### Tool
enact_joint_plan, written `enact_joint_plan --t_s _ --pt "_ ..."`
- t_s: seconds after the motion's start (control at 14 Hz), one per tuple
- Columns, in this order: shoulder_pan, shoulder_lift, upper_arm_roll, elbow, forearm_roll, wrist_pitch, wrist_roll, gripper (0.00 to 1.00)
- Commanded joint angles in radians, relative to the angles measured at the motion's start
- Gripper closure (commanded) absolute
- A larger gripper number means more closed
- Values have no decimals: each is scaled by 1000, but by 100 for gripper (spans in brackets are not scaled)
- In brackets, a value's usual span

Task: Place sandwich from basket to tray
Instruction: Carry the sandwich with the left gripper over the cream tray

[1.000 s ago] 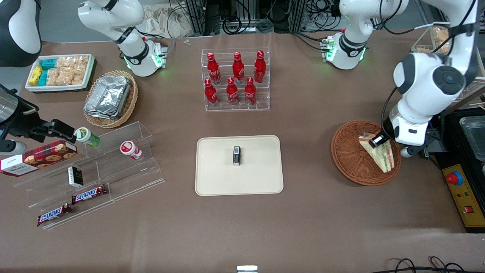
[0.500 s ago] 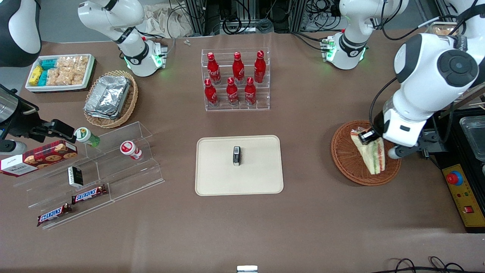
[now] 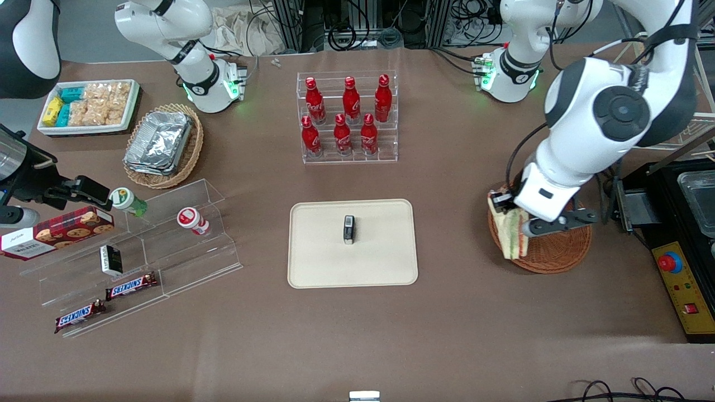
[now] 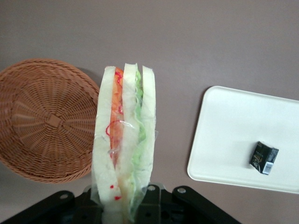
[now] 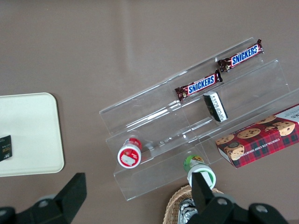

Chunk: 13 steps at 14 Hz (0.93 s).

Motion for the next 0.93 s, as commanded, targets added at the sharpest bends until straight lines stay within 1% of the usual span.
enact_joint_plan --t_s 0.0,0.21,0.36,0.43,0.57,0.64,0.79,0.86 --pt "-53 53 0 52 -2 -27 8 100" --pt "-111 122 0 61 1 -31 25 100" --pt "-180 140 2 55 15 -33 12 100" --pt "-188 171 2 66 15 -28 0 100" --pt "-217 223 2 95 21 -18 -43 100" --pt "-233 258 2 112 33 -13 -45 100" --pt "-253 329 2 194 67 -7 -58 100" --pt "-259 344 2 196 75 -7 -51 100"
